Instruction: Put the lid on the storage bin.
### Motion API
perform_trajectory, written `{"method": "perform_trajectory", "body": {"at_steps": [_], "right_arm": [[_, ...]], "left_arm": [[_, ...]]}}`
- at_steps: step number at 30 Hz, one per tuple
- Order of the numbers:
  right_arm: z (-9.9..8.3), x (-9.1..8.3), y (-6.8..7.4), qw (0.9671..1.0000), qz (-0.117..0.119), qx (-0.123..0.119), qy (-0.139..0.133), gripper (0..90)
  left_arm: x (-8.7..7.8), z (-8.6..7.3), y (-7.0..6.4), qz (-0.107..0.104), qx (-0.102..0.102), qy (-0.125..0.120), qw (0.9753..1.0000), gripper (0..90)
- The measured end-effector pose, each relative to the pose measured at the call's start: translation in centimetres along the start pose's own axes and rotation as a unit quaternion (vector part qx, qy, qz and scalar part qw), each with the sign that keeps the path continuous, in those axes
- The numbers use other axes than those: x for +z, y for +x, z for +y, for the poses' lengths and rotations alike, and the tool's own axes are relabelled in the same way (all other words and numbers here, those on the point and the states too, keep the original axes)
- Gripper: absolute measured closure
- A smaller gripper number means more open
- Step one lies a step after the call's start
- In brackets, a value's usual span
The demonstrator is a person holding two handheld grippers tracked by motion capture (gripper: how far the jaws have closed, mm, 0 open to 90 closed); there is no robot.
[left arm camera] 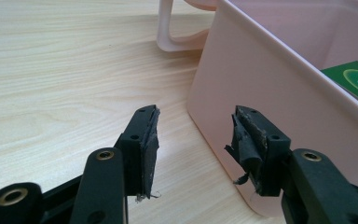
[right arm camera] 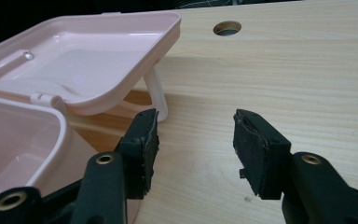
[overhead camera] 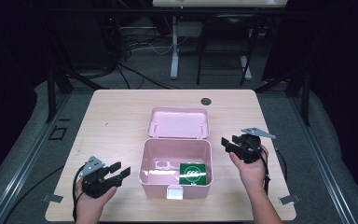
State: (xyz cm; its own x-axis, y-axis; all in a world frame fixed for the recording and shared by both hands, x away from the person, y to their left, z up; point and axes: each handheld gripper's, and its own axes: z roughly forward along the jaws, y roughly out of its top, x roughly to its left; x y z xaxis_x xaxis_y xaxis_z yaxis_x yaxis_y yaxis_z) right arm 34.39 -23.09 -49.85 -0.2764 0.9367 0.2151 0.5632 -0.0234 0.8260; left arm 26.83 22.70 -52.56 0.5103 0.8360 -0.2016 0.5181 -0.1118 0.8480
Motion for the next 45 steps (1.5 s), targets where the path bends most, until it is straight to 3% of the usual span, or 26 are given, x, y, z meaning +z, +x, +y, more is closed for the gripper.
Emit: {"method": "perform_trajectory", "body": {"at_steps": [6,10,18,23,29,35,38,45], "right_arm": [[0.2,0.3,0.7,0.9995,0.016,-0.012,0.023,49.8],[0.3,0.4,1.7,0.9980,0.028,-0.033,0.046,49.6],[1.9,0.3,1.8,0.9956,0.059,-0.013,0.071,49.7],[3.6,0.1,2.1,0.9953,0.058,-0.012,0.077,49.1],[5.3,0.4,2.9,0.9947,0.041,-0.040,0.085,48.5],[6.6,0.8,3.4,0.9939,0.048,-0.037,0.092,50.3],[7.3,1.2,3.6,0.9928,0.047,-0.034,0.105,51.7],[9.2,2.0,4.3,0.9911,0.039,-0.053,0.116,54.6]], "left_arm": [[0.0,0.1,0.0,0.004,0.003,0.000,1.0000,52.4],[0.1,0.2,-0.1,0.001,0.001,-0.005,1.0000,53.9],[-0.4,0.7,-0.9,-0.012,0.009,-0.013,0.9998,56.7],[-0.6,1.1,-1.4,-0.023,0.009,-0.018,0.9995,56.6],[-0.7,2.1,-2.5,-0.042,0.012,-0.013,0.9990,56.2],[-0.6,2.9,-3.1,-0.061,0.013,-0.016,0.9979,55.4],[-0.6,3.6,-3.4,-0.055,0.035,-0.006,0.9978,56.6],[-0.3,5.4,-3.8,-0.059,0.033,-0.013,0.9976,62.0]]}}
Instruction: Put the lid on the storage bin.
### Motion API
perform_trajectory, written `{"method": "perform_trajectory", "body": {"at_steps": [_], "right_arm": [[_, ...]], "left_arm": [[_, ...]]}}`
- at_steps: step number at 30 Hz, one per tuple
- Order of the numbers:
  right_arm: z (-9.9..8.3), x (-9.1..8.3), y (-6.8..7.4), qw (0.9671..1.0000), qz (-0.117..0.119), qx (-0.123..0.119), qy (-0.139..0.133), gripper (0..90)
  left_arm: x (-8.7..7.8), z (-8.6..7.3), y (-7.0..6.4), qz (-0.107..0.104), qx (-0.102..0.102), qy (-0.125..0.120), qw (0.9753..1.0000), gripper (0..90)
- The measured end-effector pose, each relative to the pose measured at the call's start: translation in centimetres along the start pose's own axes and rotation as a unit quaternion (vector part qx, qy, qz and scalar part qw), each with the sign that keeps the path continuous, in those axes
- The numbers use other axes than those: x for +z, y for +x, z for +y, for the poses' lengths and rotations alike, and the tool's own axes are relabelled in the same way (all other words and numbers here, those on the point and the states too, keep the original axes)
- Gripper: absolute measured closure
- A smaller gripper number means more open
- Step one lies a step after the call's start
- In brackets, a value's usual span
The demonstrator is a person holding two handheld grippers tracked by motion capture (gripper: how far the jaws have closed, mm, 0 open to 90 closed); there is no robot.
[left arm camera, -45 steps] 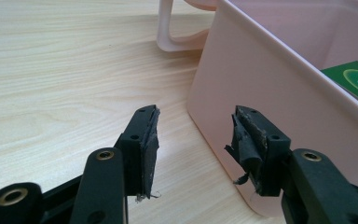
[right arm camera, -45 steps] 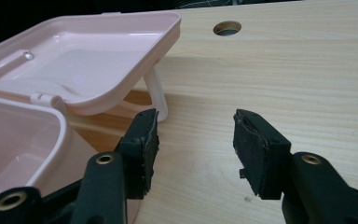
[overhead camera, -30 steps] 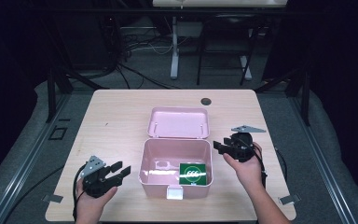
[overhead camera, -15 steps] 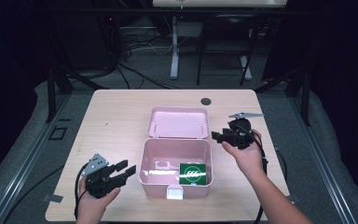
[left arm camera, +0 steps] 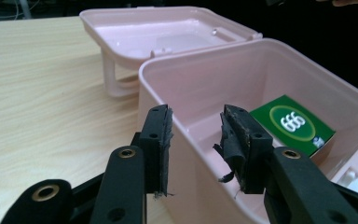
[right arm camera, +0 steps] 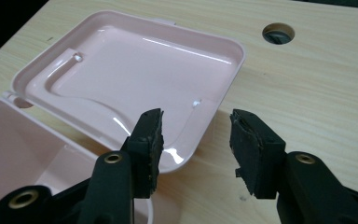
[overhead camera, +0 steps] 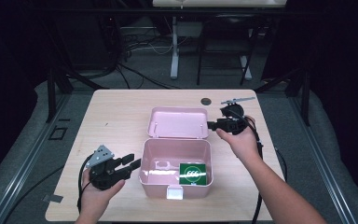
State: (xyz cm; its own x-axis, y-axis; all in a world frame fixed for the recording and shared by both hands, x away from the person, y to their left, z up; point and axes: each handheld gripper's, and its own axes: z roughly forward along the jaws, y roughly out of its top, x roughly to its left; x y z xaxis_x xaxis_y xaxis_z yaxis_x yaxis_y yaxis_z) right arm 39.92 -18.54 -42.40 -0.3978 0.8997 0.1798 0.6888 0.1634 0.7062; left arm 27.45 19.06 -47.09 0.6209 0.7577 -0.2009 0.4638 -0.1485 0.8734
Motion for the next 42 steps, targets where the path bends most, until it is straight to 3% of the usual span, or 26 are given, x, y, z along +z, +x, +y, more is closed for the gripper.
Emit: {"method": "perform_trajectory", "body": {"at_steps": [5,8,11,21,26,36,42], "right_arm": [[1.6,0.4,-0.1,0.9999,-0.008,0.005,0.005,55.6],[2.4,0.9,-0.4,0.9996,-0.011,0.020,0.019,56.8],[2.9,1.7,-0.6,0.9988,-0.011,0.024,0.041,57.1],[3.7,4.7,-0.8,0.9959,-0.033,0.029,0.079,58.8],[4.4,6.5,-1.4,0.9919,-0.037,0.055,0.108,64.7],[4.6,8.3,-2.2,0.9860,-0.043,0.100,0.126,73.5],[4.6,8.8,-2.8,0.9830,-0.047,0.113,0.136,78.4]], "left_arm": [[1.0,1.1,-0.2,0.005,0.017,0.016,0.9997,60.5],[1.7,1.6,-0.2,-0.007,0.014,0.023,0.9996,59.3],[2.1,1.9,-0.5,0.002,0.025,0.027,0.9993,59.3],[2.3,1.0,0.1,0.002,0.016,0.055,0.9984,69.7],[2.5,0.9,0.4,-0.004,0.017,0.062,0.9979,71.4],[2.8,0.5,0.6,0.002,0.017,0.067,0.9976,75.0],[2.8,0.5,0.6,0.001,0.019,0.065,0.9977,75.5]]}}
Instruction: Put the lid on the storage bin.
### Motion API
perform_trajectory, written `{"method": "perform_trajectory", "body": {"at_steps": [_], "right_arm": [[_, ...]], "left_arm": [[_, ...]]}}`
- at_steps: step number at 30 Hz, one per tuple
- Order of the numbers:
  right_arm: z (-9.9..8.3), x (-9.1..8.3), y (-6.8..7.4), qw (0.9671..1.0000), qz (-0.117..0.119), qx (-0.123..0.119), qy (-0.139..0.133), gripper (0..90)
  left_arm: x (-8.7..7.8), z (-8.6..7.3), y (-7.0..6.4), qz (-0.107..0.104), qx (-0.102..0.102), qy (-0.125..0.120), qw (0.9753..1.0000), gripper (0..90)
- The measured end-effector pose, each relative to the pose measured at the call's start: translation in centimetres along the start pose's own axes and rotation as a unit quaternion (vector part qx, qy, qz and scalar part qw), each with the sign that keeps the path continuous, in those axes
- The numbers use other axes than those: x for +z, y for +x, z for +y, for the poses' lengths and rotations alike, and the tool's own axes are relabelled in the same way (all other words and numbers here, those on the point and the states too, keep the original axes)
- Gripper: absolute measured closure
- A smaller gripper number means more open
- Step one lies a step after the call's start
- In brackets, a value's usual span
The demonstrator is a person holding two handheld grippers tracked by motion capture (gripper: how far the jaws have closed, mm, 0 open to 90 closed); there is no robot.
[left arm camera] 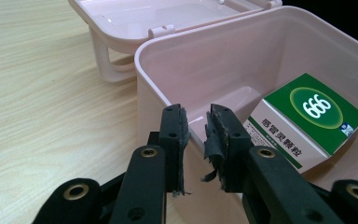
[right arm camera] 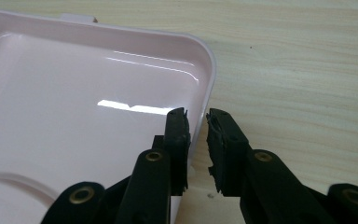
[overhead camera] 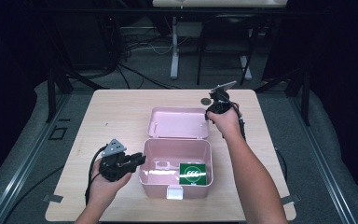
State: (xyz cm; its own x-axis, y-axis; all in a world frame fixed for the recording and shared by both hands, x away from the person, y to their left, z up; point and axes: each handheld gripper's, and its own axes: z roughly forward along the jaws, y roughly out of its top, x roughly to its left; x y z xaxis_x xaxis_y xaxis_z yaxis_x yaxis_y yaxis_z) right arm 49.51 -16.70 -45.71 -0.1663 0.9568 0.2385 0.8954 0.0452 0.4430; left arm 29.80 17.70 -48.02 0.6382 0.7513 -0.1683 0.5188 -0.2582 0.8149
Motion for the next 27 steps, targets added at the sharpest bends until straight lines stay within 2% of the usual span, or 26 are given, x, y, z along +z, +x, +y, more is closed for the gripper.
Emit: {"method": "perform_trajectory", "body": {"at_steps": [3,7,11,13,20,27], "right_arm": [[0.0,0.2,0.0,1.0000,0.000,0.004,0.001,79.3],[0.1,0.7,0.3,0.9998,-0.009,0.000,0.016,82.1],[0.2,0.7,0.6,0.9995,-0.020,-0.007,0.022,83.0],[0.3,0.5,0.8,0.9995,-0.022,-0.002,0.023,83.7],[0.6,-0.6,1.2,0.9996,-0.027,0.005,0.012,85.4],[0.5,-1.6,1.3,0.9998,-0.020,0.005,-0.007,86.1]], "left_arm": [[0.0,0.0,0.0,-0.001,0.000,0.000,1.0000,75.5],[0.1,-0.1,0.0,0.003,0.000,-0.005,1.0000,75.5],[0.0,-0.1,-0.1,0.003,0.000,-0.006,1.0000,75.5],[0.0,-0.1,-0.1,0.003,0.000,-0.004,1.0000,75.5],[0.1,-0.2,-0.2,0.007,-0.003,-0.007,0.9999,75.5],[0.1,-0.2,-0.2,0.008,-0.003,-0.008,0.9999,75.5]]}}
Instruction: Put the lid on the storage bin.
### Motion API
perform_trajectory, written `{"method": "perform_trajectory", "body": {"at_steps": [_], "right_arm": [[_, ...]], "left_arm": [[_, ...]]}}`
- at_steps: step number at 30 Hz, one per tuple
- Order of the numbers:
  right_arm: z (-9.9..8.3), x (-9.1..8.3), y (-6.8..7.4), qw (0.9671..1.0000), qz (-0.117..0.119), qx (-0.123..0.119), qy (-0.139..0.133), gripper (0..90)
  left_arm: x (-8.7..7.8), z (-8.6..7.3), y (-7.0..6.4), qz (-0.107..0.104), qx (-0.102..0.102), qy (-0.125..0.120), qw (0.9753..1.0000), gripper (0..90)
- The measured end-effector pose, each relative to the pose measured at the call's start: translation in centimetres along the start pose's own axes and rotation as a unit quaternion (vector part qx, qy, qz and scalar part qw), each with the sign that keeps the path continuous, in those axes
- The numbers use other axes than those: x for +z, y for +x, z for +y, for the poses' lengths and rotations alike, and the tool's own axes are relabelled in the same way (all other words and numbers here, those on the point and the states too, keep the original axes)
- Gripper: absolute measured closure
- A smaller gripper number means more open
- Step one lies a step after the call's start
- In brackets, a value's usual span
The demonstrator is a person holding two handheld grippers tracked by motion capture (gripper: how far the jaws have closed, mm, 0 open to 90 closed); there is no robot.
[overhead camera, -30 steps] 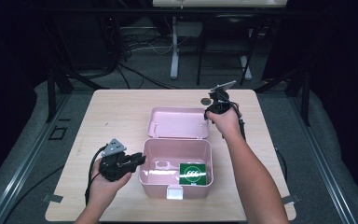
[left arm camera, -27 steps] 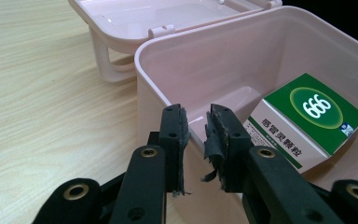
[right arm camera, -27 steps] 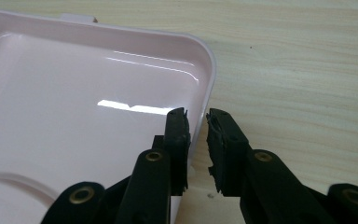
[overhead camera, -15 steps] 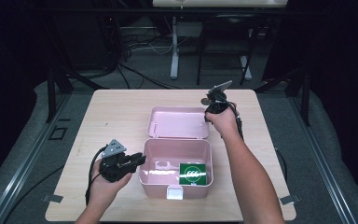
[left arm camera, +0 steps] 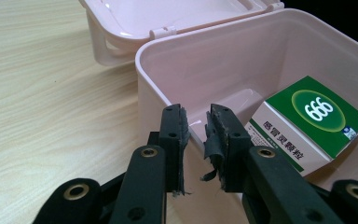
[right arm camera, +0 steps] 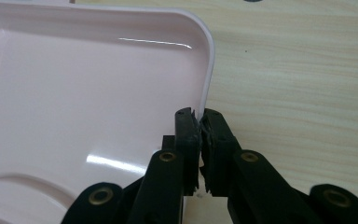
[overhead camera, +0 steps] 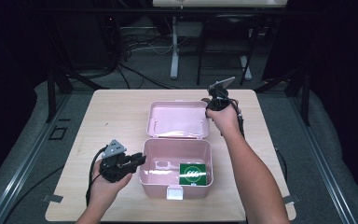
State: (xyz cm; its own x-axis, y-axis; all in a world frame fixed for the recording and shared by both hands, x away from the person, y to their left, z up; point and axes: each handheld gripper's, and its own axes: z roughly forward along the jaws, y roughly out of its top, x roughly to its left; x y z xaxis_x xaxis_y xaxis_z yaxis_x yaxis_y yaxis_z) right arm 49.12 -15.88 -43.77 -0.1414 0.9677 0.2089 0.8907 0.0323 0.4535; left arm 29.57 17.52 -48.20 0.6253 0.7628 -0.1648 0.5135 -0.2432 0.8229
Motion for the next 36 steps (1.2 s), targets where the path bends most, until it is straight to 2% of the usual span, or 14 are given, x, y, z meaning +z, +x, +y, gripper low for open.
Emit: {"method": "perform_trajectory", "body": {"at_steps": [8,15,22,34,36], "right_arm": [[-0.3,-1.5,0.2,0.9994,0.005,-0.014,-0.032,86.5],[-0.8,-3.4,0.3,0.9976,0.018,-0.027,-0.061,87.0],[-1.1,-5.0,0.9,0.9960,0.014,-0.046,-0.075,87.3],[-2.2,-7.0,1.3,0.9923,0.022,-0.066,-0.102,87.5],[-2.6,-7.4,1.3,0.9908,0.027,-0.069,-0.113,87.5]], "left_arm": [[0.0,-0.1,0.0,0.001,-0.002,-0.004,1.0000,75.6],[0.0,-0.1,-0.1,0.005,-0.001,-0.003,1.0000,75.7],[0.0,-0.1,-0.1,0.004,-0.001,-0.003,1.0000,75.7],[0.0,-0.1,-0.1,0.004,-0.002,-0.004,1.0000,75.7],[0.0,-0.1,-0.1,0.004,-0.002,-0.005,1.0000,75.7]]}}
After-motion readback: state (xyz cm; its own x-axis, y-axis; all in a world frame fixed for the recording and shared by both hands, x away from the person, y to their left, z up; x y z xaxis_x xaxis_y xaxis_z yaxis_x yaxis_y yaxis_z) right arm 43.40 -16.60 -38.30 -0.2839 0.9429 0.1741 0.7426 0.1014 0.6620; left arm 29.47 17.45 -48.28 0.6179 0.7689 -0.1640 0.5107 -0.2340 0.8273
